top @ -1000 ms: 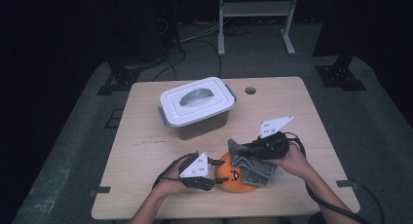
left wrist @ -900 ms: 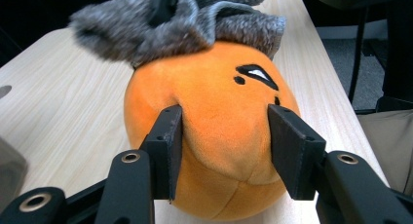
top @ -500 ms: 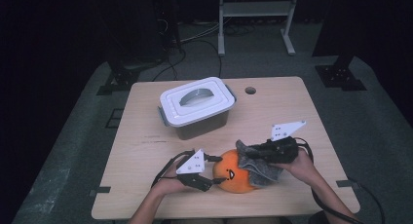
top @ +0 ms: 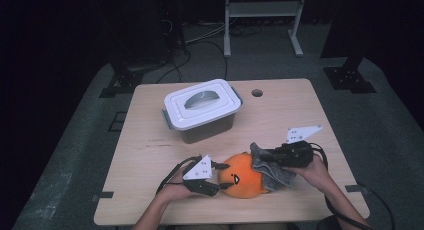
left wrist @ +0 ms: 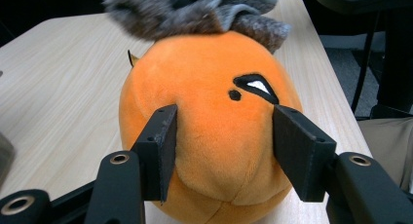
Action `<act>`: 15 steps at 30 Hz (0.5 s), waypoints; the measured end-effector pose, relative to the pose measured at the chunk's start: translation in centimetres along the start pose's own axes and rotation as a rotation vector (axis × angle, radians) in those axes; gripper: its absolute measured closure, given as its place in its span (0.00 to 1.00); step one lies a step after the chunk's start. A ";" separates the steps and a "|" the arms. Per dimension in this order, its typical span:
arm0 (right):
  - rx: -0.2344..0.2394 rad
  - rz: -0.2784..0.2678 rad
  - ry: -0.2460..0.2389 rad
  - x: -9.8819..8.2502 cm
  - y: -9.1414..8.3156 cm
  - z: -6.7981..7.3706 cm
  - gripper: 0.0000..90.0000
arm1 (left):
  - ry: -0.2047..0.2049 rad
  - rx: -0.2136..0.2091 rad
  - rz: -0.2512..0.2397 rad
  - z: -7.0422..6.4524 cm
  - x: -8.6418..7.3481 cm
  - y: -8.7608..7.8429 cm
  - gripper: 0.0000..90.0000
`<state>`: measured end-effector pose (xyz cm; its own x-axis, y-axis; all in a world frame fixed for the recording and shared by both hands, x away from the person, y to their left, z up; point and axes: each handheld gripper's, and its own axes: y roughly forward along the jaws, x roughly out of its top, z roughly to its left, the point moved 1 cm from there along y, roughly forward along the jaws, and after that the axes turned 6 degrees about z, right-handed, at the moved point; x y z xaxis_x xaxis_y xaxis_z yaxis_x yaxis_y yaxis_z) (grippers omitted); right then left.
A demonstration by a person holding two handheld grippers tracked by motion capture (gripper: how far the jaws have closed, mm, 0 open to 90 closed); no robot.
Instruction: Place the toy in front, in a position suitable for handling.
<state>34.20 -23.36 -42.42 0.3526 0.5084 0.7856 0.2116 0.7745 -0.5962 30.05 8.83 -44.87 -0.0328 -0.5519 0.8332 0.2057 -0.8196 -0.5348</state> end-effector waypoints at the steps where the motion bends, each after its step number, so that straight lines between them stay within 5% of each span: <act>1: 0.004 0.003 0.005 -0.3 -0.3 0.2 0.86 | -0.006 0.002 0.000 0.1 -0.1 0.0 0.48; 6: 0.036 0.012 -0.038 -0.4 -0.6 1.9 0.86 | -0.041 0.022 0.003 0.6 -0.3 -0.1 0.48; 9: 0.057 0.020 -0.105 0.3 0.3 3.7 0.86 | -0.065 0.028 -0.003 0.8 -0.3 0.0 0.47; 12: 0.049 0.019 -0.105 0.6 0.7 3.6 0.86 | -0.081 0.035 -0.008 0.9 -0.3 -0.1 0.43; 15: 0.023 0.002 -0.070 0.7 0.8 2.4 0.86 | -0.084 0.019 -0.017 0.9 -0.2 -0.1 0.28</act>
<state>32.43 -21.46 -41.96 0.2881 0.5348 0.7944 0.1891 0.7814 -0.5947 30.95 9.23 -44.85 0.0453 -0.5223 0.8515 0.2240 -0.8254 -0.5182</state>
